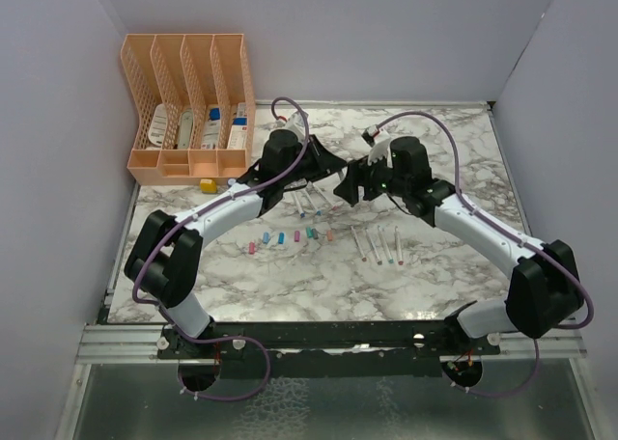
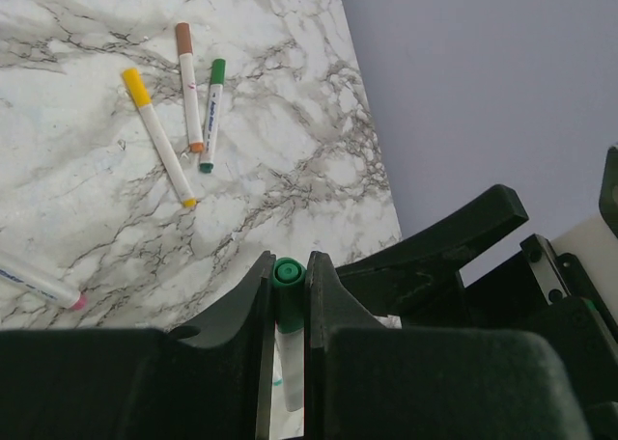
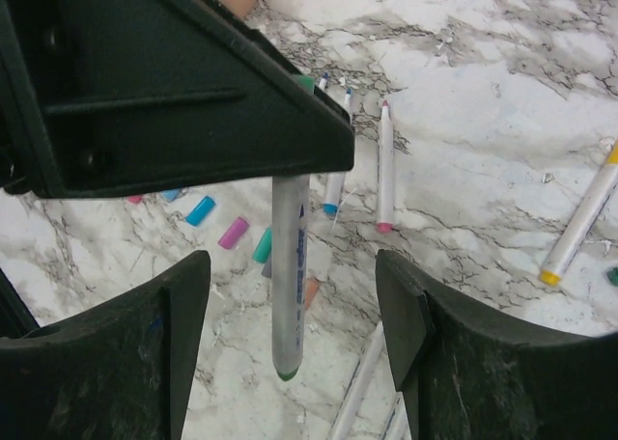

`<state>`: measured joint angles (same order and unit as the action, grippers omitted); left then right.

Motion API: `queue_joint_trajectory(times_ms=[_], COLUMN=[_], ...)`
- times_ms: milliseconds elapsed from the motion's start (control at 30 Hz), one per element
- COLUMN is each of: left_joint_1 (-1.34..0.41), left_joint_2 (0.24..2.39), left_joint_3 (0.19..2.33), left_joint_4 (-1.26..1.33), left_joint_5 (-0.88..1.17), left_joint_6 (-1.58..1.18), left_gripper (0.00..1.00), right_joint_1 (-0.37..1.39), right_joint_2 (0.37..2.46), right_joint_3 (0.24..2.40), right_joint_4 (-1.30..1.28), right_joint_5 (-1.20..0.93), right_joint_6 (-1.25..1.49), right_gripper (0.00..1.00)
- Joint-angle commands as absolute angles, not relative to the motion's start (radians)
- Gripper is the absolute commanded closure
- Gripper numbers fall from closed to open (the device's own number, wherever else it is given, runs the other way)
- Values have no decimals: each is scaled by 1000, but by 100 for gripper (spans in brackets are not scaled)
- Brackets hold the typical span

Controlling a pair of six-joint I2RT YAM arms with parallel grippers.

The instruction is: Open the pen caps

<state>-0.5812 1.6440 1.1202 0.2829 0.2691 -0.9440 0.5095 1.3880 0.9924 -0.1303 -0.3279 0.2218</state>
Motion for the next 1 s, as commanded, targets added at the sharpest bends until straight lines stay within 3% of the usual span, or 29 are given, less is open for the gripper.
queue_joint_trajectory(times_ms=[0,167,333,967], left_joint_1=[-601,-616,-620,-477], left_joint_2=[1603,1607,1605,1690], left_joint_3=[1137,1144,1142,1349], left_joint_4=[311,311,302,198], left_joint_5=[285,284,273,123], left_joint_6=[-933,-929,-924,-862], left_gripper=[100,100,100,100], right_joint_1=[514,514,514,514], right_joint_2=[1435,1473,1479,1247], right_joint_3=[1051,1080,1087,893], right_joint_4=[-118,-118,-119,-259], right_joint_5=[-343,-336,-324,-325], right_joint_6=[213,213,212,204], right_gripper=[33,52,96,99])
